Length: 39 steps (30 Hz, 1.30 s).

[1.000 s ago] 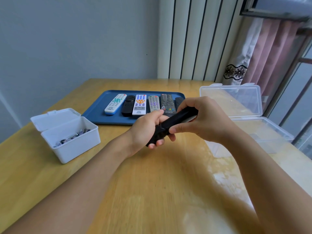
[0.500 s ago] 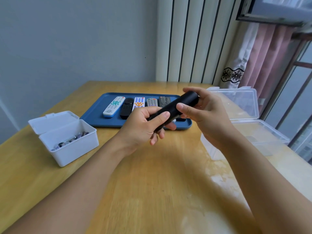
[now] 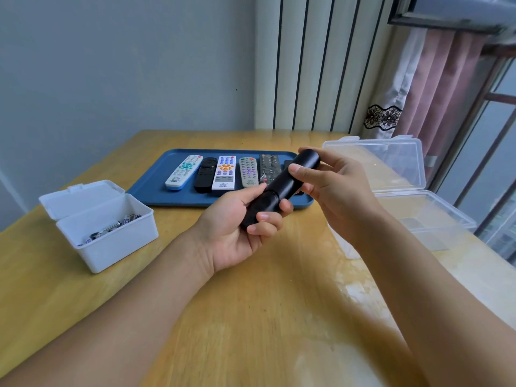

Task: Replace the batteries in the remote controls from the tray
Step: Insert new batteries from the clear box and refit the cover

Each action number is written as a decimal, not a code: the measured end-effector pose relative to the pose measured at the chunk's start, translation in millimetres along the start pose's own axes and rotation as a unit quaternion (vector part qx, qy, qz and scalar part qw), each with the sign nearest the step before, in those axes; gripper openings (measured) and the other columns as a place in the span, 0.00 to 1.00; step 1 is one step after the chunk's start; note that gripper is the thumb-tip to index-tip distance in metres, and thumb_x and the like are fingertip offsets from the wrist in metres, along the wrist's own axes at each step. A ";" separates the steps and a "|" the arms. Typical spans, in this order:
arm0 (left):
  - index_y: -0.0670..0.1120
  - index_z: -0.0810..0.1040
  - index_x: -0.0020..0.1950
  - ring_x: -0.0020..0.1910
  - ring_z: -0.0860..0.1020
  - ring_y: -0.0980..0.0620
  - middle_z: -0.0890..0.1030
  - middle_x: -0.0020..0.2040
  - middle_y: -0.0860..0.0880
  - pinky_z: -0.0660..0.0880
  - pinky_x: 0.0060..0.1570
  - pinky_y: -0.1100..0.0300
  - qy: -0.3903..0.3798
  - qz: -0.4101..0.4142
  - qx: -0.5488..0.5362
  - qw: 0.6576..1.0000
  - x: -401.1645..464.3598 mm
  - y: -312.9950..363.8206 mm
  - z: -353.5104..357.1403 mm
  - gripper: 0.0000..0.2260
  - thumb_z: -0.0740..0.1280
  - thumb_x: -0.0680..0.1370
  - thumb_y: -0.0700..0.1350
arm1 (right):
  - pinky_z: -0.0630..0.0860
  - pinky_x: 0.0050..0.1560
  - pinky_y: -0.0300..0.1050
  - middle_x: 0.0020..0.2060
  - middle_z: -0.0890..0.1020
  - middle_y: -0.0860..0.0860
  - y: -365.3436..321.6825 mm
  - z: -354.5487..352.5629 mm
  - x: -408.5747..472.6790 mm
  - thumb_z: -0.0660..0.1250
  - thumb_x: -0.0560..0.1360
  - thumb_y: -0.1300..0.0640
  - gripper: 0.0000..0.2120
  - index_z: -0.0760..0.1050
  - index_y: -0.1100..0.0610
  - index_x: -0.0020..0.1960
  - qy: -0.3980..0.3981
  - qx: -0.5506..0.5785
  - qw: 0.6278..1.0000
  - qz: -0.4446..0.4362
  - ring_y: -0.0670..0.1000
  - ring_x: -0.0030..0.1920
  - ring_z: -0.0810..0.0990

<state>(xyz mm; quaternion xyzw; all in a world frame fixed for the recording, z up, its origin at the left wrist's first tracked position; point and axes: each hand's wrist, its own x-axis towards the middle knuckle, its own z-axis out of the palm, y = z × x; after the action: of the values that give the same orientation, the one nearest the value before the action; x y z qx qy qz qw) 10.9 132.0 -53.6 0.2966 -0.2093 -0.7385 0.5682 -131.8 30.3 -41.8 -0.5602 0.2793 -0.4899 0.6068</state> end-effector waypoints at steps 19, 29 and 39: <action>0.42 0.79 0.59 0.25 0.66 0.54 0.80 0.40 0.42 0.56 0.21 0.64 0.142 0.162 0.158 0.964 3.4 -13.6 7.3 0.17 0.56 0.85 0.51 | 0.79 0.38 0.41 0.45 0.83 0.47 3.5 -2.6 0.0 0.71 0.77 0.50 0.17 0.77 0.49 0.64 -0.057 -0.332 0.931 -0.140 0.45 0.40 0.83; 0.42 0.80 0.56 0.23 0.65 0.52 0.81 0.40 0.40 0.56 0.18 0.67 0.189 0.199 0.263 0.925 0.3 -4.0 -6.5 0.14 0.60 0.84 0.49 | 0.70 0.37 0.39 0.42 0.83 0.47 3.1 6.5 -1.5 0.67 0.77 0.40 0.15 0.78 0.52 0.49 -0.052 -0.507 0.830 -0.225 0.43 0.36 0.76; 0.41 0.81 0.52 0.23 0.65 0.52 0.82 0.38 0.38 0.55 0.19 0.67 0.178 0.207 0.309 0.911 6.9 2.4 -3.7 0.15 0.60 0.84 0.50 | 0.80 0.48 0.48 0.45 0.84 0.47 0.2 14.3 -7.0 0.76 0.72 0.50 0.18 0.79 0.54 0.60 0.026 -0.405 0.892 -0.199 0.46 0.40 0.84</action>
<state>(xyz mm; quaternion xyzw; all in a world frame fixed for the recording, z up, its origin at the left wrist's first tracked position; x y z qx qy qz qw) 13.9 124.8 -56.2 0.5339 -0.3791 -0.4377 0.6161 -121.6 42.4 -40.4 -0.7883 0.3522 -0.4590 0.2095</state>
